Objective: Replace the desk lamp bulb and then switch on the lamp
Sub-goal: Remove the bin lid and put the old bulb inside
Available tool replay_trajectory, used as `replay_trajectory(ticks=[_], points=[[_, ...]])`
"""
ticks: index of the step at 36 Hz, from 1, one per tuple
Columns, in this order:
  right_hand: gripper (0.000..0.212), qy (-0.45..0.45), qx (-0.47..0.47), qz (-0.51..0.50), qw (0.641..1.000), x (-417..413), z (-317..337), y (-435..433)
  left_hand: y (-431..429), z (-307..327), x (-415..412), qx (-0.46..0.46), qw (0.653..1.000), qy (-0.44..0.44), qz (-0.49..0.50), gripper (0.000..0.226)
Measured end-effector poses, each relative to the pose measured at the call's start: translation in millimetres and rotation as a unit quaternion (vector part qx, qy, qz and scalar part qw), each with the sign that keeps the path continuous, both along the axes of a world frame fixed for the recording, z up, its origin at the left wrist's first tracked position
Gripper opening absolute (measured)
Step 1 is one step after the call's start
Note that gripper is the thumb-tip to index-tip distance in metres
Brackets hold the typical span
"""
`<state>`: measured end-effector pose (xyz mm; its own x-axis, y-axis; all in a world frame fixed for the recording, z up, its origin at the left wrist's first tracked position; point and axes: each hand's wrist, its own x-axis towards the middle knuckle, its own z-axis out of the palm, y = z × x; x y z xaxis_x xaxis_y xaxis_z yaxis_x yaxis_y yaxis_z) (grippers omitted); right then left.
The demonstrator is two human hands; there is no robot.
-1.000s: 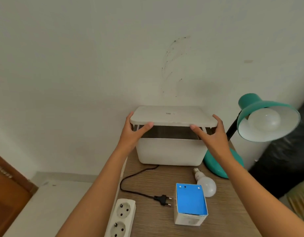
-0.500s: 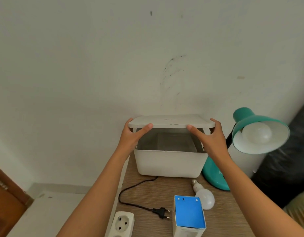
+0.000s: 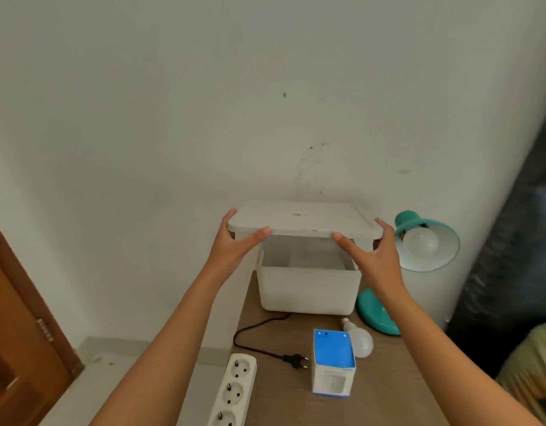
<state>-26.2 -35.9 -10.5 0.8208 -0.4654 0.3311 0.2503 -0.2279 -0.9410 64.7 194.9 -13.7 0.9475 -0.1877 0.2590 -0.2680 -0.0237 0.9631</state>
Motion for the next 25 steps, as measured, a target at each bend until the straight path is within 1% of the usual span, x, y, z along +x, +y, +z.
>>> replay_trajectory(ticks=[3, 4, 5, 8, 10, 12, 15, 17, 19, 22, 25], points=[[0.074, -0.012, -0.005, 0.001, 1.0, -38, 2, 3, 3, 0, -35, 0.002, 1.0, -0.013, -0.007, 0.099], [0.072, -0.014, -0.008, -0.002, 1.0, -52, 0, 3, 4, -2, -47, 0.002, 1.0, -0.016, -0.011, 0.097], [0.074, -0.014, -0.012, -0.007, 1.0, -66, -3, 2, 4, -4, -61, 0.003, 1.0, -0.016, -0.013, 0.098], [0.08, -0.005, -0.032, -0.035, 0.999, -110, -14, 2, 2, -15, -102, 0.018, 1.0, -0.015, -0.013, 0.112], [0.081, 0.005, -0.038, -0.045, 0.998, -139, -26, 0, 0, -26, -127, 0.023, 1.0, -0.013, -0.017, 0.113], [0.079, 0.015, -0.046, -0.052, 0.997, -169, -39, -3, -3, -40, -153, 0.027, 0.999, -0.01, -0.021, 0.108], [0.078, 0.04, -0.058, -0.068, 0.995, -213, -62, -5, -8, -66, -194, 0.04, 0.999, -0.01, -0.033, 0.089], [0.082, 0.055, -0.057, -0.072, 0.994, -242, -83, -5, -11, -85, -223, 0.039, 0.999, -0.003, -0.032, 0.079], [0.09, 0.079, -0.055, -0.074, 0.993, -267, -104, -5, -12, -102, -249, 0.048, 0.998, 0.002, -0.027, 0.074], [0.096, 0.127, -0.049, -0.077, 0.988, -294, -134, -4, -7, -134, -274, 0.077, 0.996, 0.029, -0.04, 0.084], [0.093, 0.162, -0.041, -0.064, 0.984, -308, -158, -5, 1, -160, -287, 0.106, 0.99, 0.065, -0.062, 0.098]])
